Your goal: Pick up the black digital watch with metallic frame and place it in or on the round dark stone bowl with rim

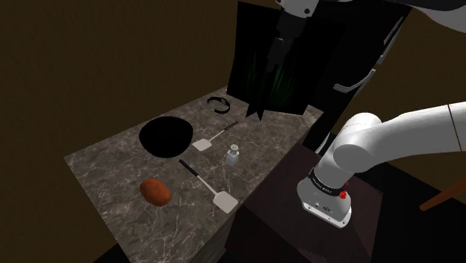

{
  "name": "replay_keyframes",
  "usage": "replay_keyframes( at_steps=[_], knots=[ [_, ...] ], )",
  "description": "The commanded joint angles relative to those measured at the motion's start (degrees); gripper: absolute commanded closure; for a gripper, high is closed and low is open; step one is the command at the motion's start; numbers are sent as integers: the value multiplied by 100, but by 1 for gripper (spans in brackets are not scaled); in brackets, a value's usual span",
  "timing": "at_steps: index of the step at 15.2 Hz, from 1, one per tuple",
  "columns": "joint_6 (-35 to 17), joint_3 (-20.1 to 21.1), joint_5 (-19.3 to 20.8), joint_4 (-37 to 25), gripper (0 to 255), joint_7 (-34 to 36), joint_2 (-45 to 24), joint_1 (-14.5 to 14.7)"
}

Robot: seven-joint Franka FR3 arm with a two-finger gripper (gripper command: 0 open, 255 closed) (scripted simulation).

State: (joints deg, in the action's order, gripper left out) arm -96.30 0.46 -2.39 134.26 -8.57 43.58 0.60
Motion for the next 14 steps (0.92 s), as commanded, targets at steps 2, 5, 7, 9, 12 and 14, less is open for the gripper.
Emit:
replay_keyframes(
  at_steps=[2, 5, 7, 9, 12, 14],
  knots=[
    [-187, -3, 30, 58, 0, -4, -131, -21],
    [-745, -14, 122, 188, 0, -8, -564, -88],
    [-1110, -24, 186, 235, 0, -4, -883, -133],
    [-1466, -36, 251, 251, 0, 6, -1226, -178],
    [-1978, -55, 354, 216, 0, 32, -1775, -249],
    [-2301, -70, 426, 153, 0, 56, -2162, -296]
  ],
)
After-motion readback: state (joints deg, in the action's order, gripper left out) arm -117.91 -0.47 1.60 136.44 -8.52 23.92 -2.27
